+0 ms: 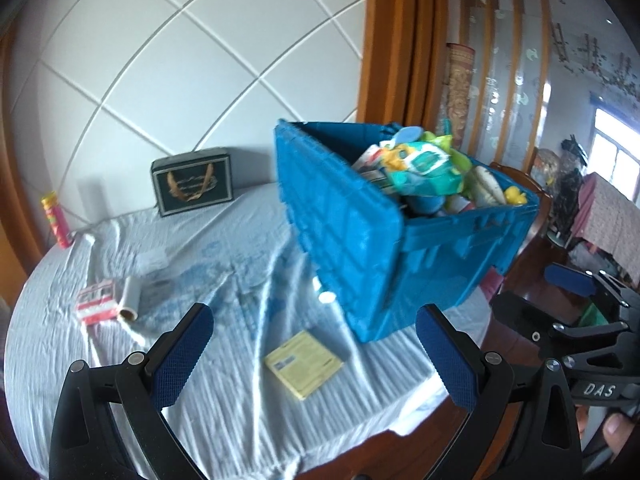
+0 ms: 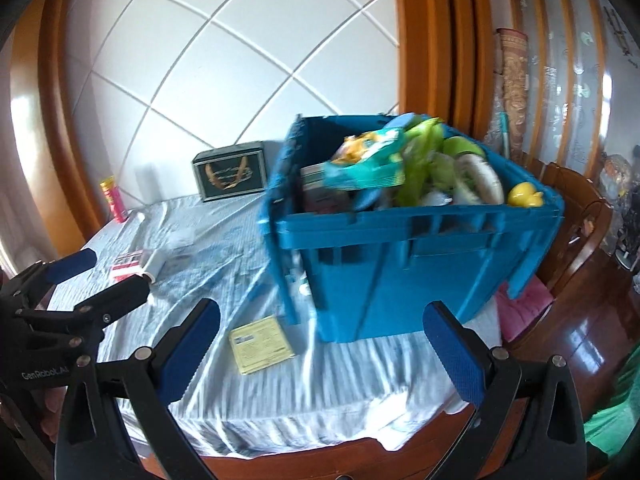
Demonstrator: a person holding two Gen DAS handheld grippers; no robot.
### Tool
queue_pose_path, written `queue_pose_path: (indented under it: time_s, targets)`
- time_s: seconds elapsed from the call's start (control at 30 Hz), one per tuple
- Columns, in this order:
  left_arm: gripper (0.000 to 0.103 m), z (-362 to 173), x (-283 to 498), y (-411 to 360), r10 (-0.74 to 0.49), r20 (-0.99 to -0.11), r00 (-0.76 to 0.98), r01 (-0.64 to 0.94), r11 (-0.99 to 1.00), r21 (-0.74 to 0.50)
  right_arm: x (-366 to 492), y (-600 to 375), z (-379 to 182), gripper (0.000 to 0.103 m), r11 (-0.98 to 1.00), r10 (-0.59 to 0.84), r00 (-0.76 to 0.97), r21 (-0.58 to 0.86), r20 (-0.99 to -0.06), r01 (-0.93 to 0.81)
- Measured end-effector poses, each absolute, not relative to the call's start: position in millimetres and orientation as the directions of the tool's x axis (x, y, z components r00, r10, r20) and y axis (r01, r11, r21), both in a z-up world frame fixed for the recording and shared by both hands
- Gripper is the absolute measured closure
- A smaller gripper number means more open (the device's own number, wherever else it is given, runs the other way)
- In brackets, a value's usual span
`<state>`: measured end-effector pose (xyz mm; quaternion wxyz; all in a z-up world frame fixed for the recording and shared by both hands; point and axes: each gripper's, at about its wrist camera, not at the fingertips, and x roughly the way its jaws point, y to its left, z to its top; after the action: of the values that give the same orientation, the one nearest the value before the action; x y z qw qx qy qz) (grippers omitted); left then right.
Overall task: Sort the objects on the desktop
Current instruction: 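Withdraw both tools from the crate back over the table, then grasp the pink-white tissue pack with the left gripper while the right grasps the white lint roller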
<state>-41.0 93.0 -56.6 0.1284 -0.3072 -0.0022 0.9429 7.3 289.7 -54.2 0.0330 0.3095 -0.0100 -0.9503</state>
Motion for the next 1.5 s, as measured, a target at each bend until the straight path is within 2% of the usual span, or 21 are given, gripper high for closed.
queue_pose_path:
  time_s: [0.2, 0.43, 0.63, 0.9, 1.07, 1.23, 1.5]
  targets:
    - [0.001, -76.1, -56.2, 43.3, 0.164, -0.613, -0.773, -0.125, -0.986, -0.106, -16.2, 235.2, -63.6, 0.000, -0.983, -0.159, -0.776, 0.024, -0.610, 0.182]
    - [0.001, -107.2, -97.6, -45.2, -0.032, -0.679, -0.734, 0.114, -0.991, -0.077, -85.5, 157.7, -83.7, 0.000, -0.935, -0.272, -0.726, -0.006, -0.631, 0.356]
    - [0.001, -139.4, -149.5, -123.1, -0.189, -0.745, -0.640, 0.315, -0.949, -0.029, -168.7, 96.8, -119.3, 0.000, -0.877, -0.374, -0.630, 0.037, -0.681, 0.480]
    - [0.001, -182.4, -184.4, -206.2, -0.265, -0.808, -0.527, 0.464, -0.886, -0.012, -253.9, 37.2, -182.4, 0.000, -0.842, -0.414, -0.471, 0.131, -0.779, 0.523]
    - [0.001, -196.1, -216.2, -239.4, -0.264, -0.822, -0.504, 0.450, -0.893, 0.011, -272.7, 6.7, -199.2, 0.000, -0.851, -0.393, -0.452, 0.131, -0.800, 0.509]
    - [0.001, -217.8, -260.3, -279.6, -0.221, -0.830, -0.512, 0.355, -0.935, 0.030, -284.6, -27.4, -215.7, 0.000, -0.883, -0.351, -0.457, 0.127, -0.817, 0.452]
    - [0.001, -254.9, -360.2, -354.0, -0.232, -0.819, -0.525, 0.279, -0.956, 0.092, -295.8, -83.7, -261.8, 0.000, -0.933, -0.294, -0.432, 0.158, -0.852, 0.323]
